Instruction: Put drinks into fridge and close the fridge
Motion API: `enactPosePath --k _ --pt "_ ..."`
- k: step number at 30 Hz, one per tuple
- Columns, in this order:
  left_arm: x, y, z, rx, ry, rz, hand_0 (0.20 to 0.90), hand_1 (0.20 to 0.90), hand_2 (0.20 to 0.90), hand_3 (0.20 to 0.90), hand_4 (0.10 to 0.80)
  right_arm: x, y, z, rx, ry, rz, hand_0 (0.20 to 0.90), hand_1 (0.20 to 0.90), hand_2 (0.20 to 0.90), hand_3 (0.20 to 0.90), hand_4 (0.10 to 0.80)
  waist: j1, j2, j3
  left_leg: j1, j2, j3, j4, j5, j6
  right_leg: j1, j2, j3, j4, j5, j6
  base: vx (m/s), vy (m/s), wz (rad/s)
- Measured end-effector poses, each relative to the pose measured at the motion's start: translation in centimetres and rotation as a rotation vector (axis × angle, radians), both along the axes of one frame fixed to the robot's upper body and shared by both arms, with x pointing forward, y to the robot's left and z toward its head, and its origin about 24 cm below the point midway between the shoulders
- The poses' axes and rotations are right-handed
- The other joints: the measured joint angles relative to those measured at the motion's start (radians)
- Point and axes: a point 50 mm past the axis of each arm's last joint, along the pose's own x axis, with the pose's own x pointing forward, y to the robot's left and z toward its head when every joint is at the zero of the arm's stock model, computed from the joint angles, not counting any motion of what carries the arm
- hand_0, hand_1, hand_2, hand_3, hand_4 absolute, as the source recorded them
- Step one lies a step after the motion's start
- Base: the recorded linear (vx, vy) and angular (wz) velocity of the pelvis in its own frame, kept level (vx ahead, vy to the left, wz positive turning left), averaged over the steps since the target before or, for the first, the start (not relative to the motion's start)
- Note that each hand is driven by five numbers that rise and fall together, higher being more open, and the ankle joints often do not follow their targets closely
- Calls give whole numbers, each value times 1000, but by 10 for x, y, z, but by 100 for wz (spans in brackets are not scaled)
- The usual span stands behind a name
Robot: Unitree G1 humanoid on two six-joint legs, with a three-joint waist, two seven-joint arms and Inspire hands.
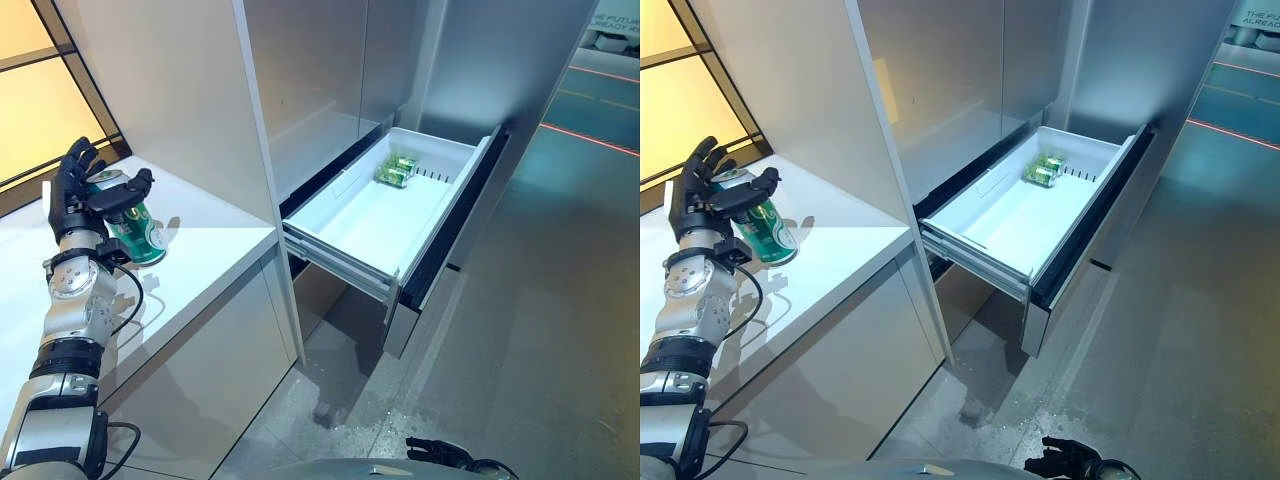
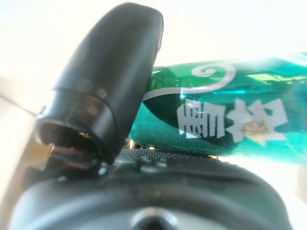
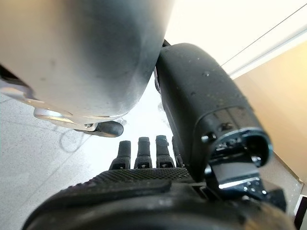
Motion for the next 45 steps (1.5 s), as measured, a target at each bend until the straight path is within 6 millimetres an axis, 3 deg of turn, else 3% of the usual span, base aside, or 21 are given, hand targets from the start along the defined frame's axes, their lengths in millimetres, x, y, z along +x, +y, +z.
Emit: enactPosePath --k 24,25,27,28,37,45 --pt "-1 2 -4 -6 21 3 900 900 900 900 800 0 0 0 0 -1 0 900 900 900 900 800 2 0 0 0 0 -8 0 0 0 2 0 -8 -1 0 0 0 0 0" --pt "-1 2 -4 -5 21 1 582 582 582 529 429 0 0 0 0 -1 0 900 900 900 900 800 2 0 0 0 0 -7 0 0 0 2 0 -8 -1 0 0 0 0 0" --pt "-1 2 -4 -5 21 -3 479 479 479 409 309 0 0 0 0 -1 0 900 900 900 900 800 2 0 0 0 0 -7 0 0 0 2 0 -8 -1 0 0 0 0 0" --pt "-1 2 -4 -5 21 -3 302 302 302 203 103 0 0 0 0 -1 0 900 900 900 900 800 2 0 0 0 0 -7 0 0 0 2 0 -8 -1 0 0 0 0 0" --pt "-1 1 -5 14 34 -27 300 300 300 200 100 0 0 0 -1 -1 0 900 900 900 900 800 8 1 2 0 0 -7 0 0 0 2 0 -8 -1 0 0 0 0 0" --pt "2 -8 4 115 56 -147 300 300 300 200 100 6 -1 3 9 -46 -2 900 900 900 900 800 16 -1 11 0 0 -9 0 0 0 3 0 -9 0 0 0 0 0 0"
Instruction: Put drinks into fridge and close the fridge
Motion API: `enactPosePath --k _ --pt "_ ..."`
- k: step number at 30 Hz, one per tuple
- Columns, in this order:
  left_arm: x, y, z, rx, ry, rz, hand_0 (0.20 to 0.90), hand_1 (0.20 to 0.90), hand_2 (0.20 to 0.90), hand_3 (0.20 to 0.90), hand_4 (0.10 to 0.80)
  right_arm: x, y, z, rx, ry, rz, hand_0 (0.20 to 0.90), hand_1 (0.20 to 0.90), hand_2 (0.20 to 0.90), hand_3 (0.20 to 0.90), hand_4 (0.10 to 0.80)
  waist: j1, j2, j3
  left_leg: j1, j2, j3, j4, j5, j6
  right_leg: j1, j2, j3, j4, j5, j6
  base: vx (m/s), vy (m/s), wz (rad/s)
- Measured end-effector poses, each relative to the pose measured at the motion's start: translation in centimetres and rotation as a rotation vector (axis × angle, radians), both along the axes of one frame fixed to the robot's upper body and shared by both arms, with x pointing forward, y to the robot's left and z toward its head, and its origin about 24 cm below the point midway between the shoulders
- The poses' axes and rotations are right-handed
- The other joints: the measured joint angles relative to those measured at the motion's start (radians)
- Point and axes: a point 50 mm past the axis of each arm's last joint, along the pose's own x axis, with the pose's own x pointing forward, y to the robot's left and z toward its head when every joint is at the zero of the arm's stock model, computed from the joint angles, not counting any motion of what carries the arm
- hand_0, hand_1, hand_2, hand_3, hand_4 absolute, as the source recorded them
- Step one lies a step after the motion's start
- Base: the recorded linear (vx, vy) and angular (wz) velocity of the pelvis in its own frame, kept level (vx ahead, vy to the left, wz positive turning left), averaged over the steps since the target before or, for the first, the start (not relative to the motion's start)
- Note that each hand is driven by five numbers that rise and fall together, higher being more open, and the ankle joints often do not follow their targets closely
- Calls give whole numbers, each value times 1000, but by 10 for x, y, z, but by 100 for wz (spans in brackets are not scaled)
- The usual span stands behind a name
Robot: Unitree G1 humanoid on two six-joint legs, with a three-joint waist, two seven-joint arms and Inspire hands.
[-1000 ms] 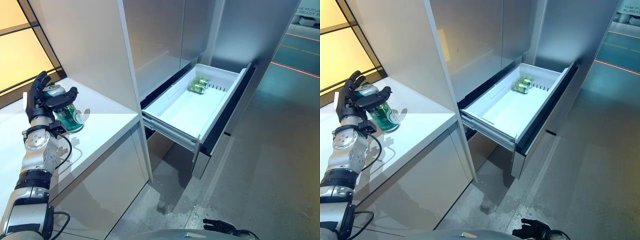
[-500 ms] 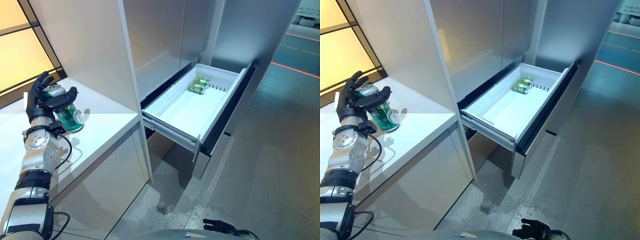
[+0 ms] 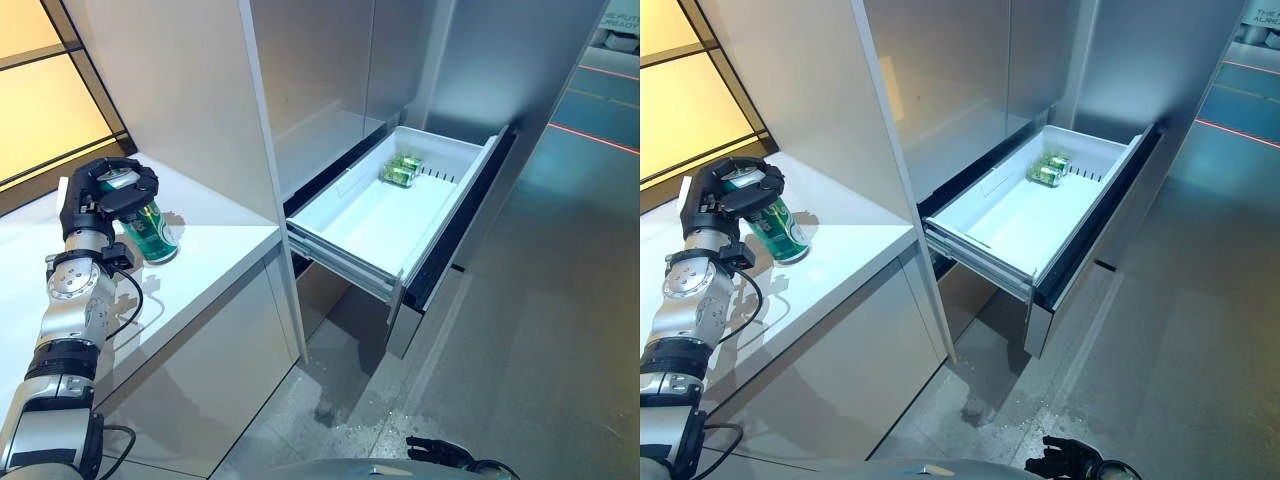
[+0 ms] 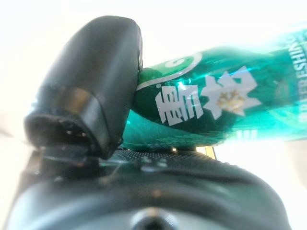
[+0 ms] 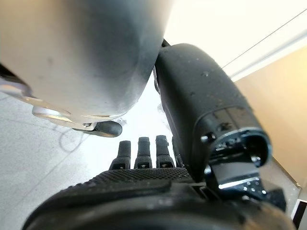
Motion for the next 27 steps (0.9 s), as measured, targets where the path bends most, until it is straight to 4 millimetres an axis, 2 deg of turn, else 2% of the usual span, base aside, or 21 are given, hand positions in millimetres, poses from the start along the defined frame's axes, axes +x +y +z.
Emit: enactPosePath --k 3,7,9,11,14,17,20,23,27 --pt "0 -11 6 12 -18 -76 300 300 300 200 100 6 -1 3 11 -38 -5 900 900 900 900 800 5 -5 12 0 -1 -2 0 0 0 1 -1 -1 0 1 1 0 0 0" --pt "3 -32 16 4 -70 -190 300 300 300 200 100 36 8 19 42 -224 122 900 900 900 900 800 7 -21 26 0 0 -5 1 0 0 2 0 -2 0 1 1 -8 -6 1" --pt "3 -44 27 5 -122 -255 300 300 300 200 100 65 22 41 86 -380 208 900 900 900 900 800 0 -31 37 -1 0 -4 2 1 1 2 0 -2 0 2 0 -40 -20 -2" --pt "-2 -57 40 13 -199 -326 300 300 300 200 100 93 42 71 183 -545 245 900 900 900 900 800 -14 -37 42 -3 0 -3 4 1 1 1 0 -1 -1 4 1 -36 -12 -2" --pt "-7 -74 57 45 -314 -438 300 300 300 200 100 121 63 109 344 -704 287 900 900 900 900 800 -23 -37 45 -3 -1 1 5 1 1 0 -1 0 -1 5 4 -37 -5 -4" --pt "-21 -98 74 81 -448 -602 300 300 300 200 100 138 74 151 482 -838 359 900 900 900 900 800 -22 -36 48 -2 -1 1 5 0 1 0 -1 0 -2 5 5 -22 -1 0" --pt "-35 -122 82 127 -522 -779 300 300 300 200 100 156 79 190 547 -947 440 900 900 900 900 800 -20 -27 53 2 0 3 5 0 1 1 0 1 -1 5 5 0 0 0" --pt "-41 -145 77 126 -535 -925 300 300 300 200 100 168 83 220 564 -1016 505 900 900 900 900 800 -15 -7 59 7 -1 3 5 0 1 4 0 3 0 6 5 0 0 0" --pt "-45 -166 66 141 -479 -1086 300 300 300 200 100 178 97 246 637 -1098 527 900 900 900 900 800 -16 8 62 12 0 6 5 1 1 7 2 7 0 7 4 -4 -21 -3"
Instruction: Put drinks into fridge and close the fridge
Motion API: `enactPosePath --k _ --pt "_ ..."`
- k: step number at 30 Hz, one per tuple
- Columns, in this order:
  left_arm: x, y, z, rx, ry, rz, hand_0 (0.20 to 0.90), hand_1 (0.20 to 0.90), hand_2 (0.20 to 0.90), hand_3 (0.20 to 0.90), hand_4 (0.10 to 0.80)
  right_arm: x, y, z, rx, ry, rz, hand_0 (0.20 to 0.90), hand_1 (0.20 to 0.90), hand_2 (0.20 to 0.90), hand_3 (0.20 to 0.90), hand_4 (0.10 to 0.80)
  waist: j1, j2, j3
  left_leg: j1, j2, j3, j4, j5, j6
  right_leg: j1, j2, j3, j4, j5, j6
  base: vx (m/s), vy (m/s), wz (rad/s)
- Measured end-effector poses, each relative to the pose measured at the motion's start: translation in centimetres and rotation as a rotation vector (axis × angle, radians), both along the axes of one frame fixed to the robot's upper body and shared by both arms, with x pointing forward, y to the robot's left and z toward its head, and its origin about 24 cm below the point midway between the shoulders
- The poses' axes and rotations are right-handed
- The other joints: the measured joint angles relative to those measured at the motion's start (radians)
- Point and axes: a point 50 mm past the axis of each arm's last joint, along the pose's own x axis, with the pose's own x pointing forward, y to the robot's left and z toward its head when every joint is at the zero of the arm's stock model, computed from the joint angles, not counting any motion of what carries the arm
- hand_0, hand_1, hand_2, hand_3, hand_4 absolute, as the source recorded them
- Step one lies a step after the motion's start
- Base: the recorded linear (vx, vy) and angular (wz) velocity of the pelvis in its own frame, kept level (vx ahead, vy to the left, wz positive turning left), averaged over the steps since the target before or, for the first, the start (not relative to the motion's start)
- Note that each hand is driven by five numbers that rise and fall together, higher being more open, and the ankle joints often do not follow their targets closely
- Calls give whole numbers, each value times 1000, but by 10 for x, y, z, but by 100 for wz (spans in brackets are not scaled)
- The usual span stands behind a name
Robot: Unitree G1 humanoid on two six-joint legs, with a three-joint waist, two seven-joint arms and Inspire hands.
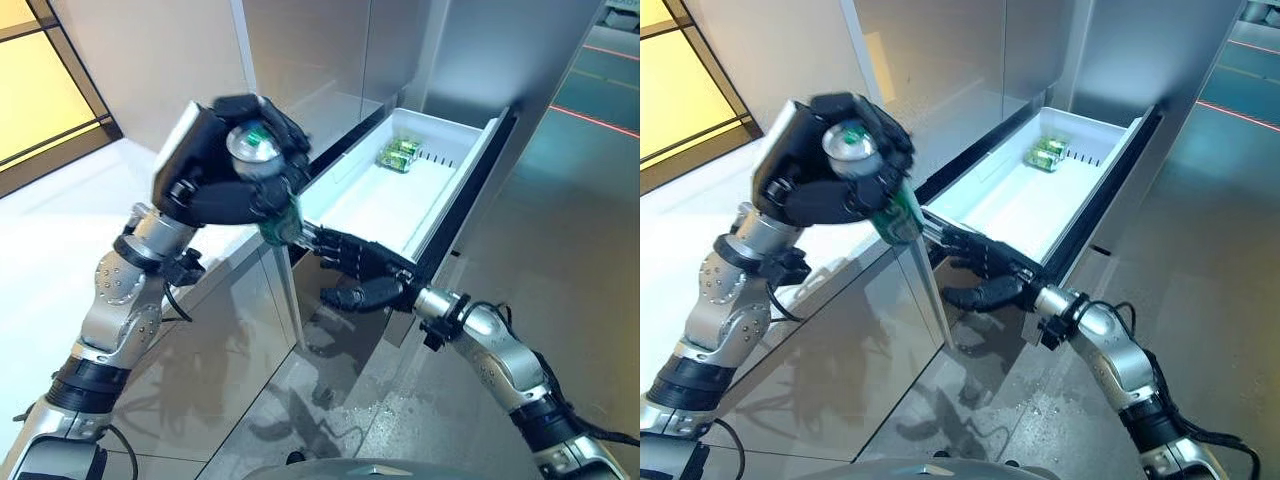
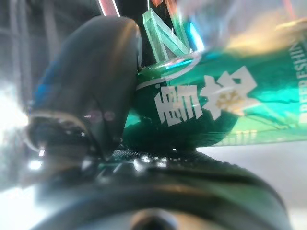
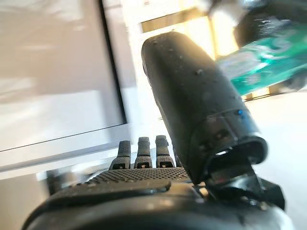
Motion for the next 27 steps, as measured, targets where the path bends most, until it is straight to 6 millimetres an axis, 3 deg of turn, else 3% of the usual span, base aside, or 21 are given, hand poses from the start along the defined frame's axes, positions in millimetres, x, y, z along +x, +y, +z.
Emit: enactPosePath --k 4,11,15,27 --pt "1 -15 -12 49 89 -75 300 300 300 200 100 1 13 6 21 -2 29 900 900 900 900 800 -2 6 0 0 0 1 0 0 0 1 0 2 -1 1 -1 -2 -15 -1" --pt "4 -25 -21 82 172 -114 300 300 300 200 100 -4 21 -3 -15 34 46 900 900 900 900 800 1 6 0 0 -1 -4 0 0 0 6 -1 -4 -4 0 -1 2 -7 2" --pt "4 -34 -26 101 205 -156 300 300 300 200 100 -7 31 -4 48 90 88 900 900 900 900 800 0 6 0 1 -1 -5 0 0 0 7 -1 -4 -3 0 -1 0 0 0" --pt "4 -39 -31 92 246 -181 300 300 300 200 100 -16 38 -12 169 282 167 900 900 900 900 800 0 6 0 0 -2 -5 0 0 0 4 -1 -4 -4 0 -1 0 0 0"
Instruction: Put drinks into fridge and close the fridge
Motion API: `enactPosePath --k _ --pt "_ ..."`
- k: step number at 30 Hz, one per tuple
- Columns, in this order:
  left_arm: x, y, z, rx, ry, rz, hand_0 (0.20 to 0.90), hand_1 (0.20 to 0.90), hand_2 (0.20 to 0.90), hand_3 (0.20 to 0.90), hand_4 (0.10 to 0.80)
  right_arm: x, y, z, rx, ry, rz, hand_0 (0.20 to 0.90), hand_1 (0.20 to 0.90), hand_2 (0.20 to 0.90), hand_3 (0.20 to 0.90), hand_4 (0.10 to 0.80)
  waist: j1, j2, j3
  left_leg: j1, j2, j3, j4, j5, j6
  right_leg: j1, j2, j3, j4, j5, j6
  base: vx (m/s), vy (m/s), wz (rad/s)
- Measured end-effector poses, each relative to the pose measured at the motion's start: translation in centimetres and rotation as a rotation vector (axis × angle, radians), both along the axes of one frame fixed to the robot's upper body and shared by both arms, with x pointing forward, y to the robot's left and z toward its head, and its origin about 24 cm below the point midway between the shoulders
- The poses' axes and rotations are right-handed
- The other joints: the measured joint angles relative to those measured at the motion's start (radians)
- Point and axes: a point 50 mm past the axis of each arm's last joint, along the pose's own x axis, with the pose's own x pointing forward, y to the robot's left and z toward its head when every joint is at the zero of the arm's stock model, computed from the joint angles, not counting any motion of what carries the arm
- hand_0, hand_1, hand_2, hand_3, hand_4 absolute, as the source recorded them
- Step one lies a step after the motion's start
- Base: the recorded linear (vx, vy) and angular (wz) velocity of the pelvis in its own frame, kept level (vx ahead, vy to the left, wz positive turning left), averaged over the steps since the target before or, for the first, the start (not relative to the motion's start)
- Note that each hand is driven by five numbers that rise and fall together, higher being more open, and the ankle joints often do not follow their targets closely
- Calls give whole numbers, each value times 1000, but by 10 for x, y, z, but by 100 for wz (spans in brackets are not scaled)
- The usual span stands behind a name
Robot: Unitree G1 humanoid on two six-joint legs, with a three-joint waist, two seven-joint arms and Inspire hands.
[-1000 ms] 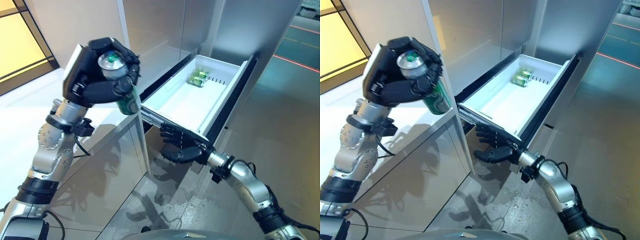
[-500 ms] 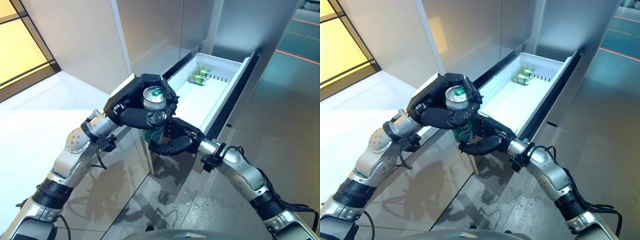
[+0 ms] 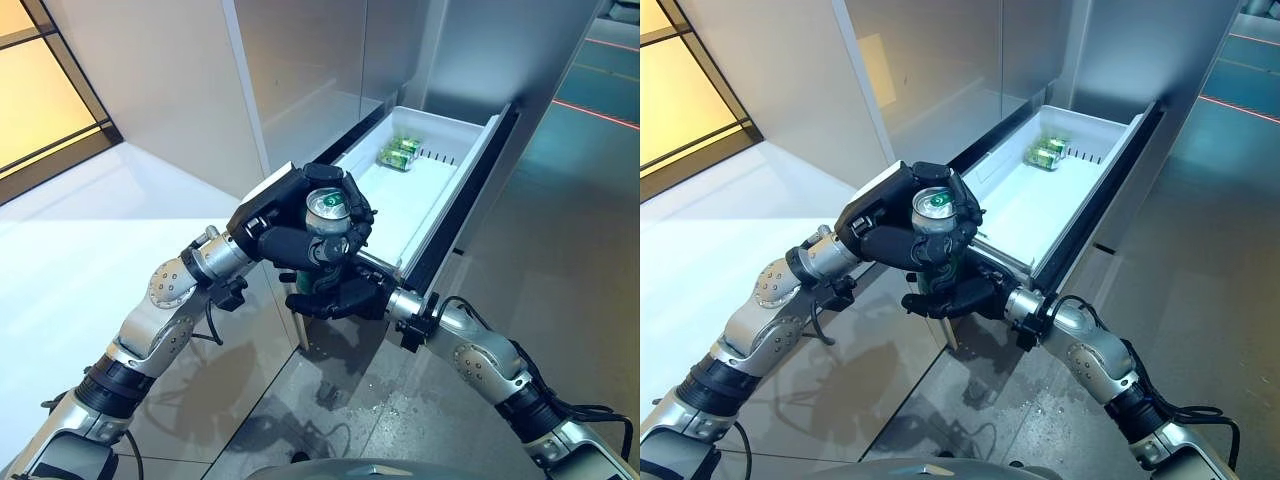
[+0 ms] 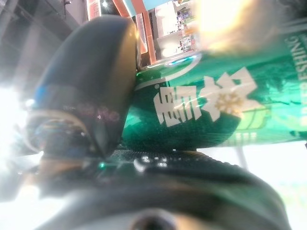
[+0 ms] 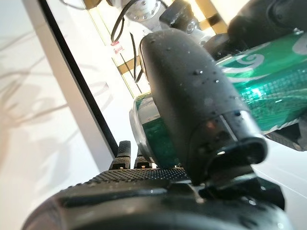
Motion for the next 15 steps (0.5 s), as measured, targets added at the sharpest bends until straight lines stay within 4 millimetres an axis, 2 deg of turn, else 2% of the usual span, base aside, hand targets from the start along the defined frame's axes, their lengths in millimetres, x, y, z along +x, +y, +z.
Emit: enactPosePath --k 15 --pt "3 -1 -4 -25 46 6 300 300 300 200 100 -2 3 -4 37 73 -24 900 900 900 900 800 -4 0 -1 0 0 9 0 0 0 -8 1 17 5 0 0 3 -5 -2"
